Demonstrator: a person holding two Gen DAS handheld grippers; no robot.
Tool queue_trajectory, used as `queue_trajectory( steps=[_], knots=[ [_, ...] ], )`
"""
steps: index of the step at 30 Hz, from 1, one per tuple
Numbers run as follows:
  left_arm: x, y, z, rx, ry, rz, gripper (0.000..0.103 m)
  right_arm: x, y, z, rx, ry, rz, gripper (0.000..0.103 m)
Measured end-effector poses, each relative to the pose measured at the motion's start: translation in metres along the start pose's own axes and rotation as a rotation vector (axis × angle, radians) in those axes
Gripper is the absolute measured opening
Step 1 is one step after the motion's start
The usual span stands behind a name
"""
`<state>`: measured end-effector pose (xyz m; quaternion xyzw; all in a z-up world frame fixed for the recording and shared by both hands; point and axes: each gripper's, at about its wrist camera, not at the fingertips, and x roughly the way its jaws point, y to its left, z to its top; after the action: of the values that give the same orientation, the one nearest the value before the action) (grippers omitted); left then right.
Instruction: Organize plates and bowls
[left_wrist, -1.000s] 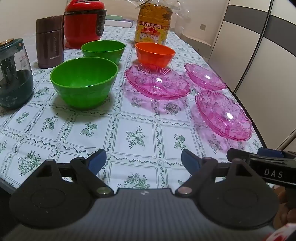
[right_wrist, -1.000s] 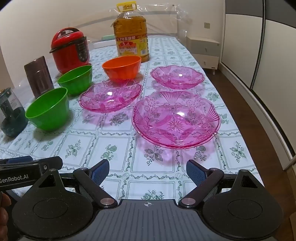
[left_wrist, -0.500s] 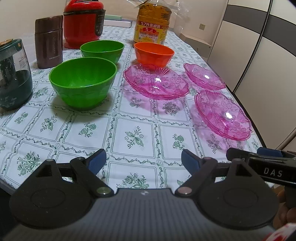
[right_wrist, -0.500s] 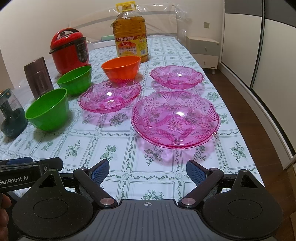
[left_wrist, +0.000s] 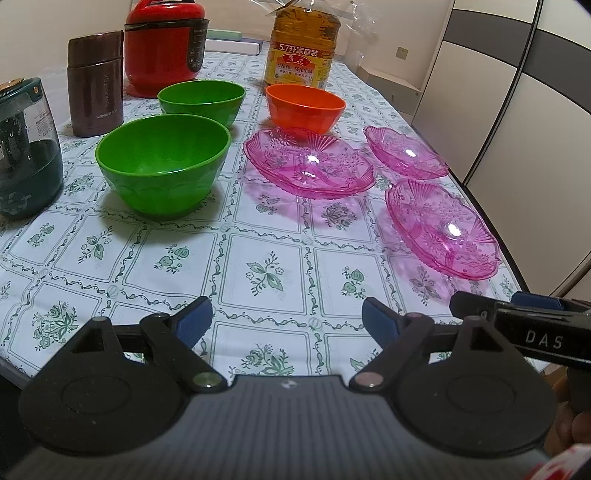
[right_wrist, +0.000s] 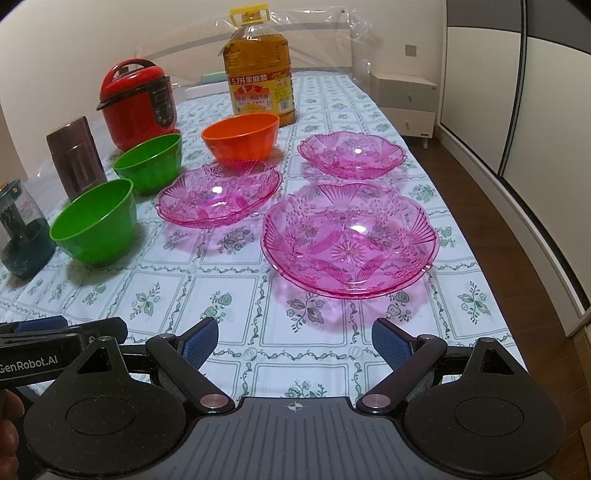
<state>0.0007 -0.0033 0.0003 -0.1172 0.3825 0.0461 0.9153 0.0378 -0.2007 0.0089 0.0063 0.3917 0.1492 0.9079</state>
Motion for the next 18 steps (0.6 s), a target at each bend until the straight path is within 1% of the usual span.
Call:
queue_trajectory(
  steps=[7,18],
  knots=[
    [-0.0010,-0.0003,0.0002,0.002,-0.012,0.000,0.086,-0.0002,-0.0003,0.0003,0.001,0.000,0.000,0.090],
    [-0.0021,-0.0015,0.0010,-0.003,0.002,-0.002,0.086,-0.0005,-0.0007,0.0012,0.003,0.000,0.001,0.090]
  ],
)
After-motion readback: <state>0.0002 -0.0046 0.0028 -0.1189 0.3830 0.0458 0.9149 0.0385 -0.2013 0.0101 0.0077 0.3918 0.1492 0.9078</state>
